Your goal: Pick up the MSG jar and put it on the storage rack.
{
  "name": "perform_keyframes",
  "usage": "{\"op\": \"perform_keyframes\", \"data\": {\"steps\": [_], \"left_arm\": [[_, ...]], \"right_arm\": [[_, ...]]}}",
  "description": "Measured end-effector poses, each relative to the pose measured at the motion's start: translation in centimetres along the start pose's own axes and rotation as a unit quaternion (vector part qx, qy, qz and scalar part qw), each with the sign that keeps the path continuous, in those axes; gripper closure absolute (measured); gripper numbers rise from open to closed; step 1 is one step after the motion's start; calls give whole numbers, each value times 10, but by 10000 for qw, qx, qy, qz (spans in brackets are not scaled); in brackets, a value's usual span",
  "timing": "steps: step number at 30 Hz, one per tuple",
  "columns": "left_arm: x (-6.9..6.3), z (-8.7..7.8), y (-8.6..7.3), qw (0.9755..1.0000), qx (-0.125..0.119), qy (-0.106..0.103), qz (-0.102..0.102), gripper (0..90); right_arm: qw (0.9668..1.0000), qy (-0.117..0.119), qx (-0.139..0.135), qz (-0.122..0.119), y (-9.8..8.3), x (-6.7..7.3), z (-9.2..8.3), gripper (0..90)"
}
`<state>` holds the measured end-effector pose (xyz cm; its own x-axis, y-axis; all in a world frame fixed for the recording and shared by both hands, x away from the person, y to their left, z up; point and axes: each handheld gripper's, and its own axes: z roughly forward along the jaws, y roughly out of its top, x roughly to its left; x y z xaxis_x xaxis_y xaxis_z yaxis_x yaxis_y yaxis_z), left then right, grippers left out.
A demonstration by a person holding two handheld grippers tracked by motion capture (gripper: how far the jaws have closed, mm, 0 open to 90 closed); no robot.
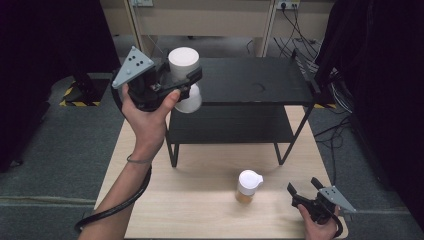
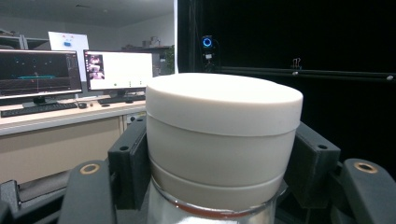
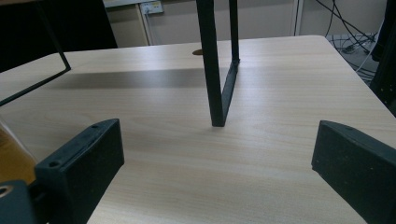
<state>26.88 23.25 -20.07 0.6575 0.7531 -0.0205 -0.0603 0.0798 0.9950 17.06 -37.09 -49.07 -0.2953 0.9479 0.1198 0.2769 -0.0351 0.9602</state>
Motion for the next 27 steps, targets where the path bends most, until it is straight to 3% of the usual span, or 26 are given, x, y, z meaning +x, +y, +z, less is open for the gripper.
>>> {"op": "perform_keyframes", "data": {"steps": [27], "left_arm": [[11, 16, 8, 9997, 24, 254, -13, 336]], "right_arm": [[10000, 4, -22, -5, -1, 0, 0, 24]]}}
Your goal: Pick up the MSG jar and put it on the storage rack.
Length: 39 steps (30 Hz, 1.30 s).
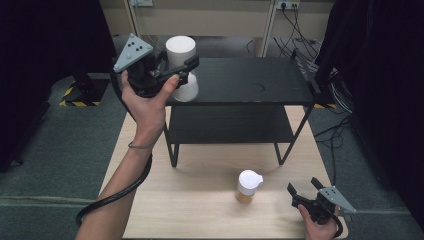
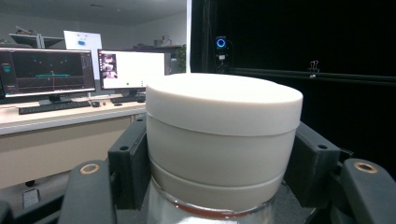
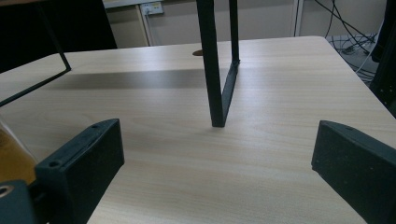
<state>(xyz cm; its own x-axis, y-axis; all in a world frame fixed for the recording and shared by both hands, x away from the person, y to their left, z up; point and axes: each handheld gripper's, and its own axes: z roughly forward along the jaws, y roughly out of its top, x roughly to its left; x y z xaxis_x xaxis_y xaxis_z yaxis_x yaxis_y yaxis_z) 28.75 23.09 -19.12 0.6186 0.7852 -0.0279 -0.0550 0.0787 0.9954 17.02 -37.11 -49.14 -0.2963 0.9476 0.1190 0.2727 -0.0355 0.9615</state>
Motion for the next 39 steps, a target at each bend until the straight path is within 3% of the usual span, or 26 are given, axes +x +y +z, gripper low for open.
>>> {"op": "perform_keyframes", "data": {"steps": [4, 19, 39], "left_arm": [[0, 2, 0, 10000, -2, 36, 92, 336], [6, 12, -5, 9999, 33, 48, 103, 336], [16, 28, -15, 9998, 160, 87, -13, 336]], "right_arm": [[10000, 5, 2, 19, 0, 0, 0, 25], [10000, 13, -2, -1, 0, 0, 0, 26], [10000, 24, 21, -28, 1, 0, 0, 27]]}}
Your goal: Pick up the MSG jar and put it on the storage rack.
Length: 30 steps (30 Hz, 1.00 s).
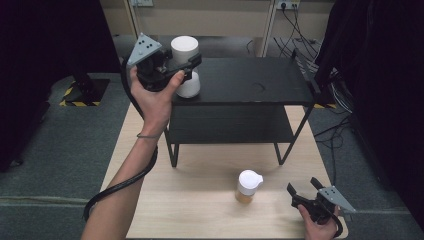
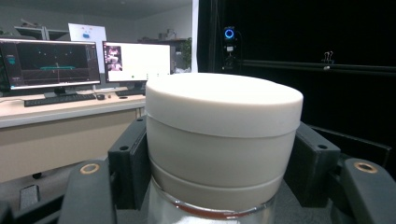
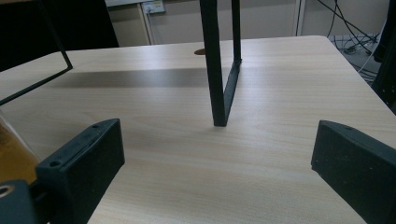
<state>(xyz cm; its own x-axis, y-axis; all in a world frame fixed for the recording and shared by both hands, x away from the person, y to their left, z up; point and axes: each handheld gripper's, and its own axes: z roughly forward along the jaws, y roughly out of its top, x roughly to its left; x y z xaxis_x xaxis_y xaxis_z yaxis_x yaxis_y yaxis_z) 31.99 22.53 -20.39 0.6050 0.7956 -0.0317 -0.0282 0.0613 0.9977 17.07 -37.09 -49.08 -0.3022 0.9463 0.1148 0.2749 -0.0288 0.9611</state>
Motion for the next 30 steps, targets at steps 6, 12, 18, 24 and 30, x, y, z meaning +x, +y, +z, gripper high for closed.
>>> {"op": "perform_keyframes", "data": {"steps": [6, 12, 18, 24, 30], "left_arm": [[3, 1, -7, 9999, -85, -13, -93, 335], [7, 2, -10, 9997, -140, -66, -193, 335], [8, 3, -10, 9997, -128, -87, -184, 333], [2, 3, -13, 9995, -282, 79, -104, 152], [-8, -2, -14, 9988, -436, 204, 91, 0]], "right_arm": [[10000, 1, 6, -2, 0, 0, 0, 27], [10000, 6, 7, -15, 0, 0, 0, 27], [10000, 11, 5, 4, 0, 0, 0, 27], [10000, 3, -1, -3, 0, 0, 0, 27], [10000, 5, 13, -7, 0, 0, 0, 26]]}}
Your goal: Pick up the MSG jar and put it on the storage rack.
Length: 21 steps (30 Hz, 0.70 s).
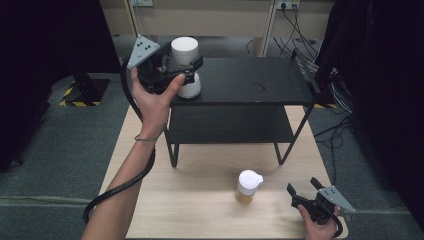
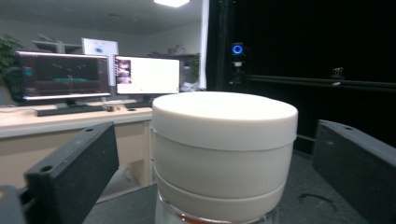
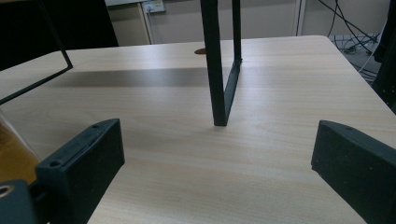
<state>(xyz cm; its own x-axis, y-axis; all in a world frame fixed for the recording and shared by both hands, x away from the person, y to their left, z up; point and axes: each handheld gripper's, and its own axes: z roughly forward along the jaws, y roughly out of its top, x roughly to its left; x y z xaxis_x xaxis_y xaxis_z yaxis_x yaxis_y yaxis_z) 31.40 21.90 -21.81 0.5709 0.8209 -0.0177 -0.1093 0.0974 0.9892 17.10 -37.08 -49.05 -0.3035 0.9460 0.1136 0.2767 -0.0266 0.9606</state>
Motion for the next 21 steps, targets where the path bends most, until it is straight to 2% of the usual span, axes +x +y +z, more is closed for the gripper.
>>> {"op": "perform_keyframes", "data": {"steps": [3, 10, 14, 21], "left_arm": [[-1, -4, 0, 9999, -56, -50, 78, 0], [-4, -14, 0, 9997, -195, -101, 109, 0], [-4, -22, 1, 9994, -175, -205, 216, 2], [-5, -36, -6, 9990, -184, -224, 344, 2]], "right_arm": [[10000, 4, 8, 7, 0, 0, 0, 25], [10000, 3, 4, 11, 0, 0, 0, 25], [10000, -10, 12, 3, 0, 0, 0, 24], [10000, -31, 4, 5, 0, 1, 0, 22]]}}
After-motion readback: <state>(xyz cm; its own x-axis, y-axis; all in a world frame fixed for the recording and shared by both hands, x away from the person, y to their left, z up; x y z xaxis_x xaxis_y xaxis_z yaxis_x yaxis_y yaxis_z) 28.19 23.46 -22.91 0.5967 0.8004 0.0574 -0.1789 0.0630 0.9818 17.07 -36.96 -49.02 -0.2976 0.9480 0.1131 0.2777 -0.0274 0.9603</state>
